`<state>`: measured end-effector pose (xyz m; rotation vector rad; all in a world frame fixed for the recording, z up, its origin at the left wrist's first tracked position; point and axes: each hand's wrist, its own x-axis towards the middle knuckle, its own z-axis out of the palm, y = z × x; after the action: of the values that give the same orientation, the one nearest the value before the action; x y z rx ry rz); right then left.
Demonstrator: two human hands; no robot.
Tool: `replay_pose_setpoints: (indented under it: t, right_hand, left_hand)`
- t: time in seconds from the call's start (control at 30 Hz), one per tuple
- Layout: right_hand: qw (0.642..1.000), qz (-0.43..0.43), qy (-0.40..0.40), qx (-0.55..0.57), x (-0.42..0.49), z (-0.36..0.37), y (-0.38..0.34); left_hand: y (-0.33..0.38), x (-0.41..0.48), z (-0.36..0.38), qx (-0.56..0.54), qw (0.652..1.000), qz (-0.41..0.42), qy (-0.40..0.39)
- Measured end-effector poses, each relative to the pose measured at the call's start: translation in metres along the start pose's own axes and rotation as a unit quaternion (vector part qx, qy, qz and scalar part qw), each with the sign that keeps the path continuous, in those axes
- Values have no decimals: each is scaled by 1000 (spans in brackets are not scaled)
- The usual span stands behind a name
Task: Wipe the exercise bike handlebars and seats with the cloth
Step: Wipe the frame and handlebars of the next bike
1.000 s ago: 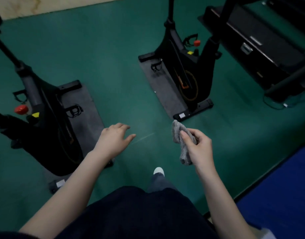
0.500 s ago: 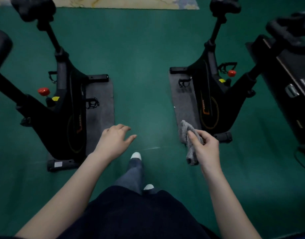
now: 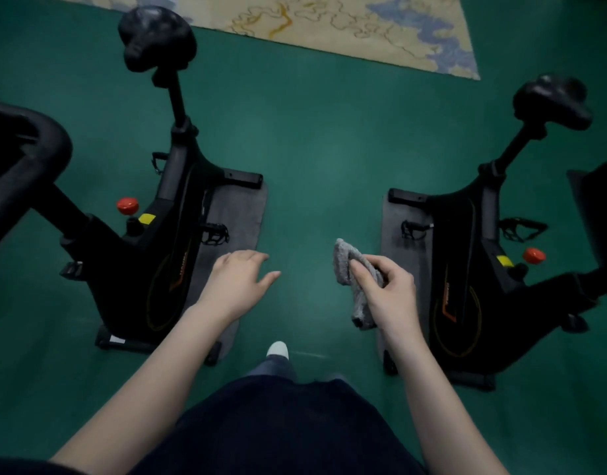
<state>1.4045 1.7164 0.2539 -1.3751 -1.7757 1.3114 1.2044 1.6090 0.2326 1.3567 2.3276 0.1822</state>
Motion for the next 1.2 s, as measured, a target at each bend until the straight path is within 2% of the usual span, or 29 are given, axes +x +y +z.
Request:
replay_pose_setpoints:
  t: [0.27, 0.47, 0.63, 0.83, 1.2]
  right_hand:
    - [995, -23, -93, 4, 92, 29, -26]
    - [972, -71, -224, -4, 175, 63, -52]
    - [930, -132, -343, -28, 251, 82, -84]
    - [896, -139, -421, -27, 318, 111, -103]
    - [786, -191, -585, -53, 296, 196, -132]
  left_hand:
    - [-17, 42, -22, -24, 995, -97, 25]
    - [-19, 72, -33, -56, 972, -224, 49]
    - [-3, 103, -44, -115, 929, -337, 103]
    - [17, 119, -49, -164, 875, -429, 156]
    - [15, 82, -36, -213, 765, -572, 206]
